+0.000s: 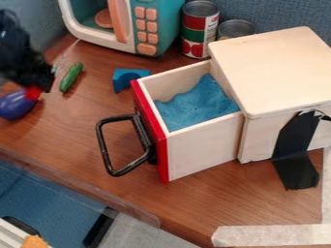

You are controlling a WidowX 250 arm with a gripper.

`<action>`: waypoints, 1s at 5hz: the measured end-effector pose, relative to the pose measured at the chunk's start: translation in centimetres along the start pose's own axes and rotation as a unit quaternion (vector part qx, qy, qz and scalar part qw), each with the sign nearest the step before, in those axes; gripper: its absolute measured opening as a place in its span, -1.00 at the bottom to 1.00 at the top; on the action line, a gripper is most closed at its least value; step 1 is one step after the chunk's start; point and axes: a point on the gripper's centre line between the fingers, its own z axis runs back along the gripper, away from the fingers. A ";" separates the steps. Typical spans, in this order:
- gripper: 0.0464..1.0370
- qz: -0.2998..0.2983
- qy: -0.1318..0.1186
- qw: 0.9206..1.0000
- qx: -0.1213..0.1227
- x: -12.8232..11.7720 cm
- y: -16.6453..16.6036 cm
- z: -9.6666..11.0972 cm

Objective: Moved out the red thing from the drawer

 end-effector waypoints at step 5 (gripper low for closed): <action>0.23 0.016 0.061 0.998 0.012 -4.5 2.1 -5.8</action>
